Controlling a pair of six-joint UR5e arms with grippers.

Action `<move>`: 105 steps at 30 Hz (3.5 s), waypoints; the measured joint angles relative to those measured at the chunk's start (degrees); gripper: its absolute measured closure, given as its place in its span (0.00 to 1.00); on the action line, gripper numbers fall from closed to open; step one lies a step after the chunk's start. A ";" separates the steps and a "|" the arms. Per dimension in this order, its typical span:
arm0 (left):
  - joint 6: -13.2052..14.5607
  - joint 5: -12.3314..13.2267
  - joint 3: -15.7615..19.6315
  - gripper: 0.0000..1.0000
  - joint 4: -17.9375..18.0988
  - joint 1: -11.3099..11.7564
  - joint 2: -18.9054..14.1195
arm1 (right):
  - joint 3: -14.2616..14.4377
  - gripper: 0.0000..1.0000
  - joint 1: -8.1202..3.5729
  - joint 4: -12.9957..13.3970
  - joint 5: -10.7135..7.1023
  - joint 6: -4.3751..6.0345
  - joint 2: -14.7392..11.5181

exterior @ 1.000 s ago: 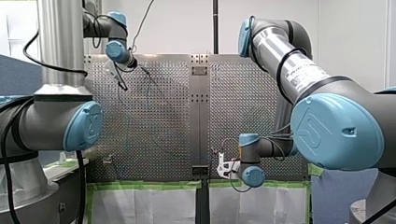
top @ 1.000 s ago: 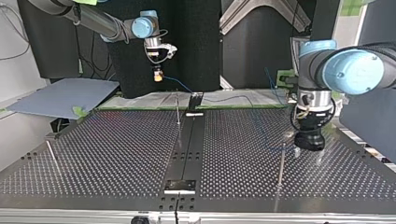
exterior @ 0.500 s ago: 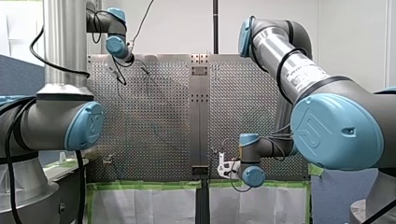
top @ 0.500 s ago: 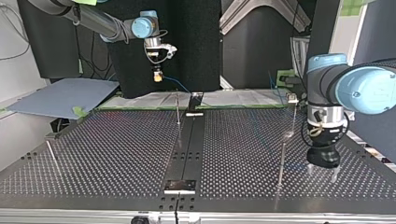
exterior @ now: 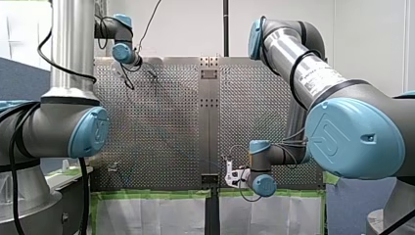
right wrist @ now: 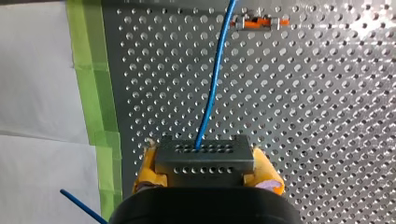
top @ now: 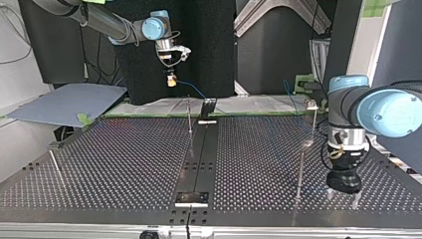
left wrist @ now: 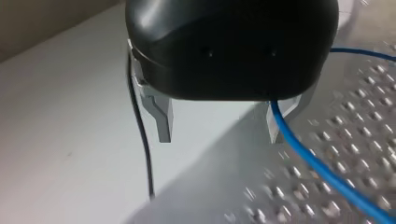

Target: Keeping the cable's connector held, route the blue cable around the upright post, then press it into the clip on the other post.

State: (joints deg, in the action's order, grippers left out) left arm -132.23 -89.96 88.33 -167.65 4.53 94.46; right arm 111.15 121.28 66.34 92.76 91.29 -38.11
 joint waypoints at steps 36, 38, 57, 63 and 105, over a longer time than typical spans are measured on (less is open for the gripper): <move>5.35 -2.69 1.22 0.00 -7.49 -0.16 4.66 | -0.01 1.00 1.10 -0.50 -0.73 -0.50 0.00; 5.31 -2.11 1.77 0.00 -8.01 -0.04 4.65 | 0.00 1.00 1.15 -0.60 -0.70 -0.58 0.00; 4.14 1.63 2.42 0.00 -10.85 0.23 4.62 | 0.00 1.00 1.26 -0.94 -0.55 -0.83 0.00; 5.54 1.53 2.41 0.00 -12.41 0.26 4.56 | 0.00 1.00 1.26 -1.01 -0.49 -0.83 0.00; 8.52 -0.01 5.72 0.00 -15.55 -2.79 -3.15 | -0.02 1.00 1.24 -0.97 -0.36 -0.60 0.00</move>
State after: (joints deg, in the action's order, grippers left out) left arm -123.71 -89.97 94.04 -183.20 1.74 91.31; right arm 111.13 122.52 65.37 92.41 90.69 -38.11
